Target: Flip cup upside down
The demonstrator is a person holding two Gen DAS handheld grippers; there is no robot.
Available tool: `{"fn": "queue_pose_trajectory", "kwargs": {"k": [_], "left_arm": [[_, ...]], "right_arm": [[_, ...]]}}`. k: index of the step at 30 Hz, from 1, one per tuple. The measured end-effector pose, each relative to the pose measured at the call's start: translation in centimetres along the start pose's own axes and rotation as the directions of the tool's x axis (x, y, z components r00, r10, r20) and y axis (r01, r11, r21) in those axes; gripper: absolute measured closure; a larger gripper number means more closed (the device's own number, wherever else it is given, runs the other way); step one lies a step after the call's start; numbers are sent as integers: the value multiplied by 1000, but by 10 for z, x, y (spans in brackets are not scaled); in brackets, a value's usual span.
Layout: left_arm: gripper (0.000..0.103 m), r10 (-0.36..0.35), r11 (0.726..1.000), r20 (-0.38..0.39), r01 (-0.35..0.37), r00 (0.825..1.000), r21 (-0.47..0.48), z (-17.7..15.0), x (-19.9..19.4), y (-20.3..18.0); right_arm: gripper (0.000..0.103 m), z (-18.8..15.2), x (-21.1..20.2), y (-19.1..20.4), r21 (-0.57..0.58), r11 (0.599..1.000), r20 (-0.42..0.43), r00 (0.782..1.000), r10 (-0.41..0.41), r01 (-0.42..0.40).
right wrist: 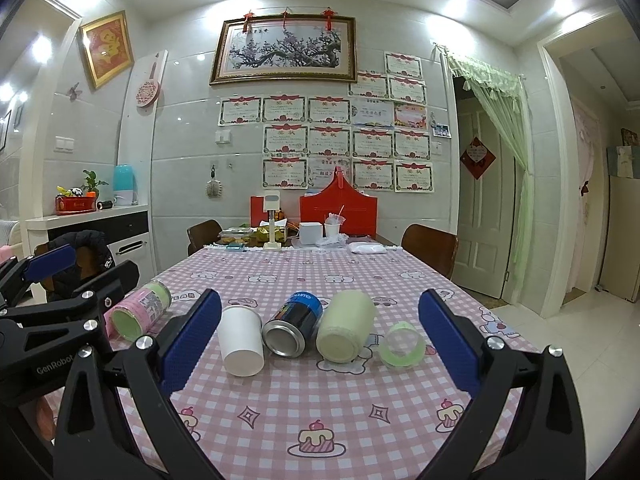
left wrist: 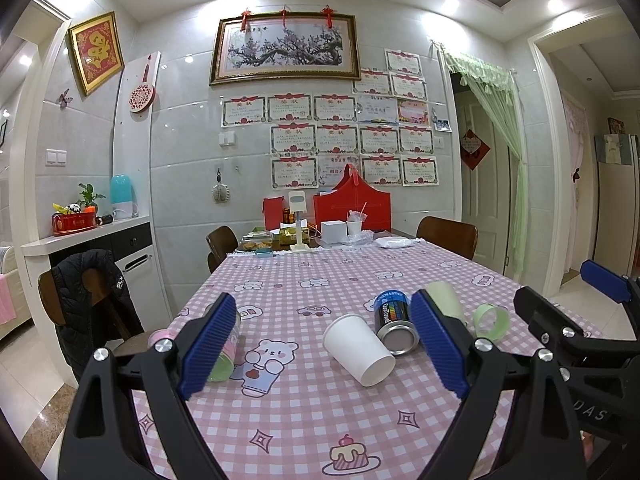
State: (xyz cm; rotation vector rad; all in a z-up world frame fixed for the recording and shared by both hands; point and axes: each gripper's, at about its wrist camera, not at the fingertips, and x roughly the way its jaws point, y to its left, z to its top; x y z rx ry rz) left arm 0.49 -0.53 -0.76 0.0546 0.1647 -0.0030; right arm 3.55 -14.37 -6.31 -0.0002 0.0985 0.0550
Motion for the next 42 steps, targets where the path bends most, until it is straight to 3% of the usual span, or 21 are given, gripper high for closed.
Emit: {"fn": "queue_pose_trajectory", "kwargs": {"k": [42], "left_arm": [[16,2,1000,-23,-2,1000,-2,-7,8,2]], "right_arm": [[8,-4,5,1,-2,1000,-15,1000,1,-1]]}}
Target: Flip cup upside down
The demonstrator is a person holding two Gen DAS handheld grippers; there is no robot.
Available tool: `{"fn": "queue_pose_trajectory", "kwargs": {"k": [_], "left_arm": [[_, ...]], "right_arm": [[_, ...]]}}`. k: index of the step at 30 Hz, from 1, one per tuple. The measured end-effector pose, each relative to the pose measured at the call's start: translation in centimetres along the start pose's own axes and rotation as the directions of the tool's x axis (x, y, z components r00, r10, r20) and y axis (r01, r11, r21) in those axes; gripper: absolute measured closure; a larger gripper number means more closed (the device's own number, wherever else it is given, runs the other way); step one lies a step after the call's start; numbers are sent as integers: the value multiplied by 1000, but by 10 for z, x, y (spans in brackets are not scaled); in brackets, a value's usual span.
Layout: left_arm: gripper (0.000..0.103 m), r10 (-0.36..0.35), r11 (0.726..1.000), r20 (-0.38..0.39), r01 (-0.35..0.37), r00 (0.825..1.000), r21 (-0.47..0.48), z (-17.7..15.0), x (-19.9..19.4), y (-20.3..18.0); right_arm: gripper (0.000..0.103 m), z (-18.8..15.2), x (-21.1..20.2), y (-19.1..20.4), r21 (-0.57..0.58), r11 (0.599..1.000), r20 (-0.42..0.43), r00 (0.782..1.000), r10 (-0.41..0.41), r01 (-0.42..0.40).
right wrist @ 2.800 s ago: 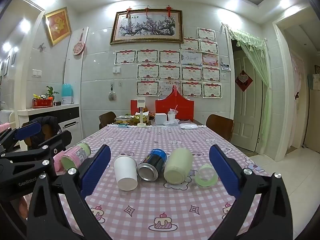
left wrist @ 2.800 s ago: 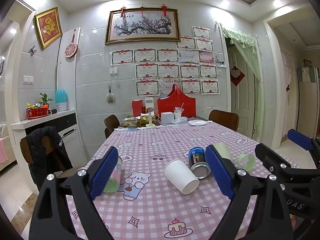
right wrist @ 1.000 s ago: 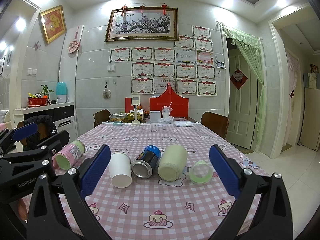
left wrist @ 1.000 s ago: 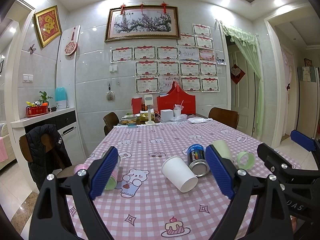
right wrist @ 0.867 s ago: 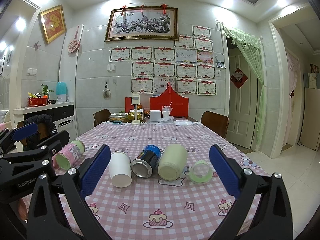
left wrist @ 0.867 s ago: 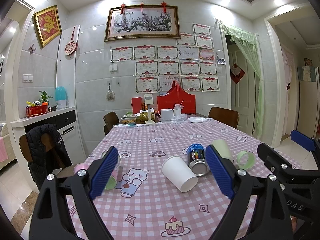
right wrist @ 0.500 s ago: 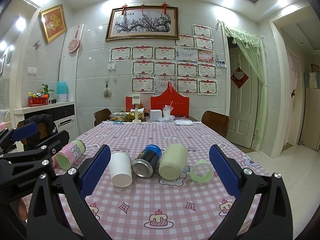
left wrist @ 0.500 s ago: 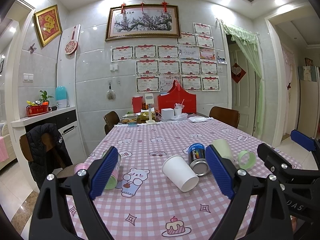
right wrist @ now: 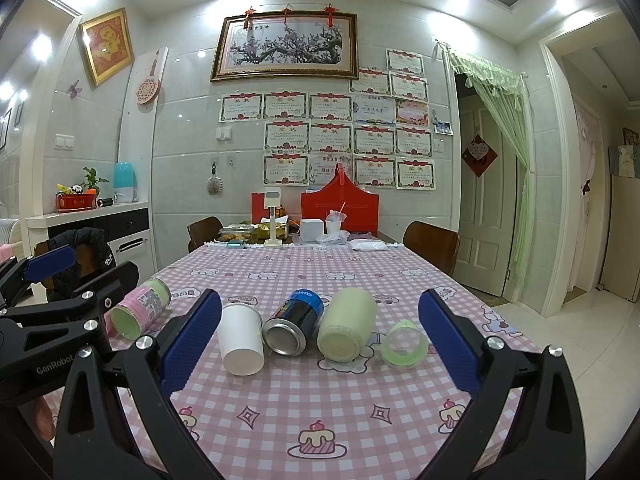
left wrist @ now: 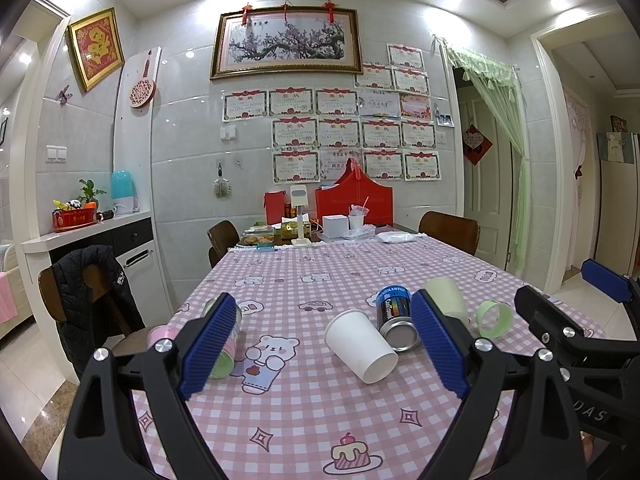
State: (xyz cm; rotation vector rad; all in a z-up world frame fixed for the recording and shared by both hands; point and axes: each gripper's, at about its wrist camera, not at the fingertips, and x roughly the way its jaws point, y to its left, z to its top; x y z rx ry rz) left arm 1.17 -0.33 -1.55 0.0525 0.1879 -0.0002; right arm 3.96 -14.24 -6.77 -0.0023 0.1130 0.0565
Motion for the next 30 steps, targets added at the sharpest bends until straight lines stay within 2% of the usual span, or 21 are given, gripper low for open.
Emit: {"fn": "queue_pose_trajectory", "kwargs": {"k": [12,20,30], "left_arm": [[16,-17,1000,-69,16,997,-17,-2,15,-3],[16,-47,999,-101,45,994,-23,-5,33,-16],[16,-90,996,-187,85,978,-32,-11,79,-42]], "right_arm": [[8,-5,11,-3,9,1000,-34,999,9,-8],[8,-9,24,-21,34,999,-55,998,-13,15],[8,-23,55,-54,81,994,-129,990,-56,66]]}}
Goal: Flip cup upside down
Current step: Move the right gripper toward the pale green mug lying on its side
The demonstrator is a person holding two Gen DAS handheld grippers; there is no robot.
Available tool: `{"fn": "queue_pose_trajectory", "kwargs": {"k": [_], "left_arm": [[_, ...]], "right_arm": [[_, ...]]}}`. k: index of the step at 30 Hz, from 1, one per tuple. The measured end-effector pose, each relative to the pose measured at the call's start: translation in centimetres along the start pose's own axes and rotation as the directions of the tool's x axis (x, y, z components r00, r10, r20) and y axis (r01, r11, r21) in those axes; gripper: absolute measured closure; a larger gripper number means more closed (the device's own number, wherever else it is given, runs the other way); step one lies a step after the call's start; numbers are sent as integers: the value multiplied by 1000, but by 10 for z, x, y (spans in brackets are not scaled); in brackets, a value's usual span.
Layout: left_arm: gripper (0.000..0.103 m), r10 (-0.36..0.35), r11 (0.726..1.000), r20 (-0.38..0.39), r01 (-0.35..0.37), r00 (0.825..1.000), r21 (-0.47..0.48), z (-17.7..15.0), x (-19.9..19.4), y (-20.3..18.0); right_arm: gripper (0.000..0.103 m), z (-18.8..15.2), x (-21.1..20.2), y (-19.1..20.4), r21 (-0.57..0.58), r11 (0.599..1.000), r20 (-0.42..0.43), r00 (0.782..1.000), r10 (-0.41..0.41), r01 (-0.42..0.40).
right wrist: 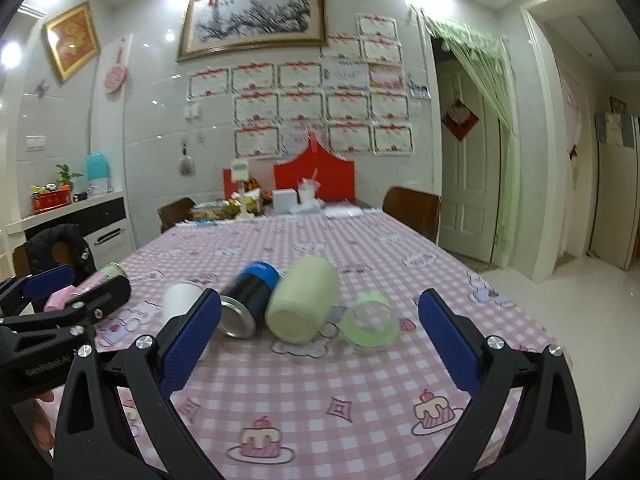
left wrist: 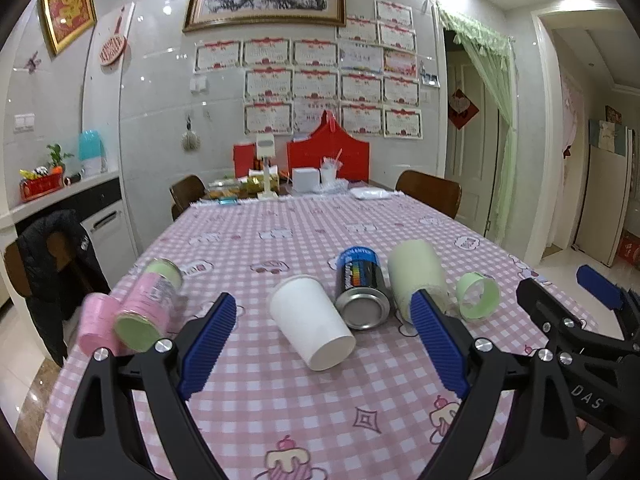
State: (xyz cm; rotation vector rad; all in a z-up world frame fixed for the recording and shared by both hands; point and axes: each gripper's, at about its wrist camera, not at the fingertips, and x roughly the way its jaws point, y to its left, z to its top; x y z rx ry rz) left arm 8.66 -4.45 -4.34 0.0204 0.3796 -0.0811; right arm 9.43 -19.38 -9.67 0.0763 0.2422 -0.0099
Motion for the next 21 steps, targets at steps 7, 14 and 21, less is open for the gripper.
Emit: {"fn": "queue_pose_trajectory", "kwargs": {"k": [7,14,21], "left_arm": [[16,-45,998,-104,40,994,-47,-3,47,-11],[16,-65,998,-176,62,982,-19,-1,87,-32],[16,-134,990,-238,143,962,21,4,121,-64]], "right_arm": [[8,-12,33,-24,61,998,-96,995,8,-2],[8,-14,50,-46,107,994,-112,994,-11,23],[8,-5,61,-70,160,986,-101,995,-22,38]]}}
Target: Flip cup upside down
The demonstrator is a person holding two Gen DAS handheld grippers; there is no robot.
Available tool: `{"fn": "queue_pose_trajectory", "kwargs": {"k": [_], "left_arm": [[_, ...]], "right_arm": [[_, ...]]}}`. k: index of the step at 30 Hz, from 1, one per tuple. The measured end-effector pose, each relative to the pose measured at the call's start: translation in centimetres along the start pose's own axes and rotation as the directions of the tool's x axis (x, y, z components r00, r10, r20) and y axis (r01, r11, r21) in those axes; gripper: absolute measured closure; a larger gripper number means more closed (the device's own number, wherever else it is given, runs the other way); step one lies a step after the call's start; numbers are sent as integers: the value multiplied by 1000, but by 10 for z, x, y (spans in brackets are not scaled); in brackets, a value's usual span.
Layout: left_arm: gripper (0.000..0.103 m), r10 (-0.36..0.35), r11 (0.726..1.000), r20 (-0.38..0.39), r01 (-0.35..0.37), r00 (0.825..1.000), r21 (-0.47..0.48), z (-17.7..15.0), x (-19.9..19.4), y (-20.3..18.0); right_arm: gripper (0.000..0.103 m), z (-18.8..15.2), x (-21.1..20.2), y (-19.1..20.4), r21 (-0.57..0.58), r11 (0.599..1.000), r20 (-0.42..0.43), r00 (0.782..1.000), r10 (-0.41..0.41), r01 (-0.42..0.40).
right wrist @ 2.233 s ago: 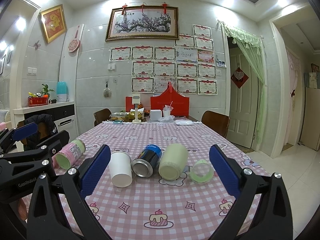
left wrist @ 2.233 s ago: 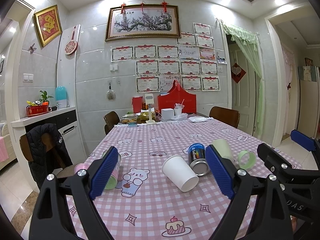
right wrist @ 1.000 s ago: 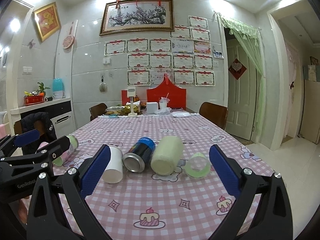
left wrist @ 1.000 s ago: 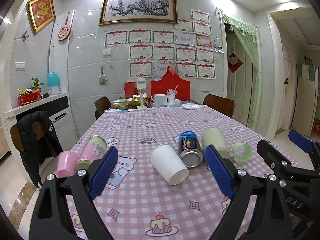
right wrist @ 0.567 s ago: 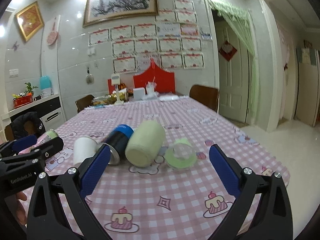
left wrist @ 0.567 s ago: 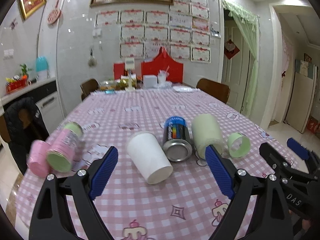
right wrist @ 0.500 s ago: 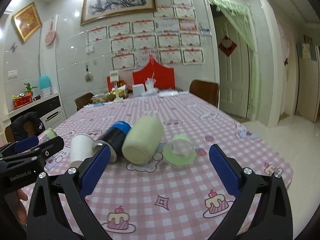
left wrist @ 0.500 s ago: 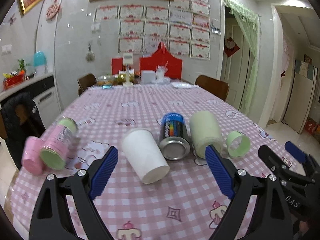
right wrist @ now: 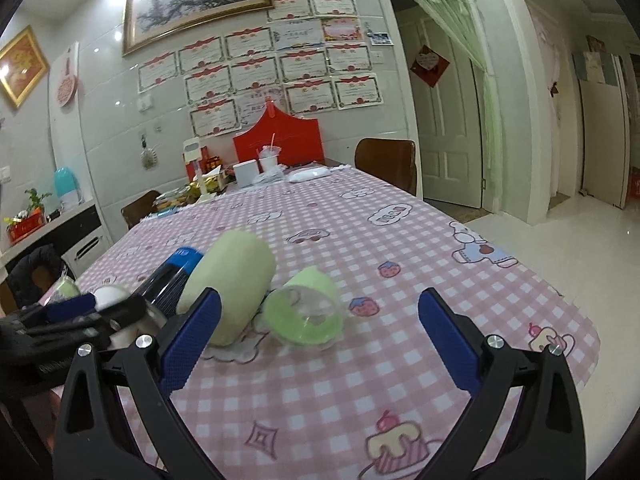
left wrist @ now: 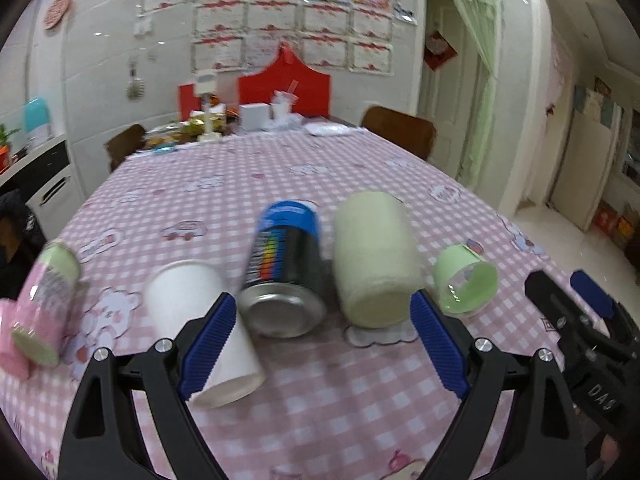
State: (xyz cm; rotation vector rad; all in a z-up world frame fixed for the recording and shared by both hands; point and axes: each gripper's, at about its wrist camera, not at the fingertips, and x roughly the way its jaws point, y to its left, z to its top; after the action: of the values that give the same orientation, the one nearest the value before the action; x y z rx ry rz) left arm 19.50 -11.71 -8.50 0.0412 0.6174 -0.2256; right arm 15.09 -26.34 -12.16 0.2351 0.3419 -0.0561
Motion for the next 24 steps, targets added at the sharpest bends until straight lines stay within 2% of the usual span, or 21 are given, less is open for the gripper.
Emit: {"fn": "queue_pose_trajectory", "kwargs": {"k": [9,15,21,24], "left_arm": [[16,17,996,-58,-11,998,92,18,44,-37],[16,45,991,-76,-34,996,133,25,53,-46],[29,40,982,-136,-14,990,187,24,70,-56],[30,67,978,-167,-32,984,205,21,80,-59]], "right_arm": [[8,9,20,-15,25,1000,-27,1000,-4,4],[8,8,34,-28,90,995,-79,996,44,-37],[8,8,38,-29,94,994,-115,991,65,-54],[8,9,37,-25,78,995,-121,990,68,-59]]}}
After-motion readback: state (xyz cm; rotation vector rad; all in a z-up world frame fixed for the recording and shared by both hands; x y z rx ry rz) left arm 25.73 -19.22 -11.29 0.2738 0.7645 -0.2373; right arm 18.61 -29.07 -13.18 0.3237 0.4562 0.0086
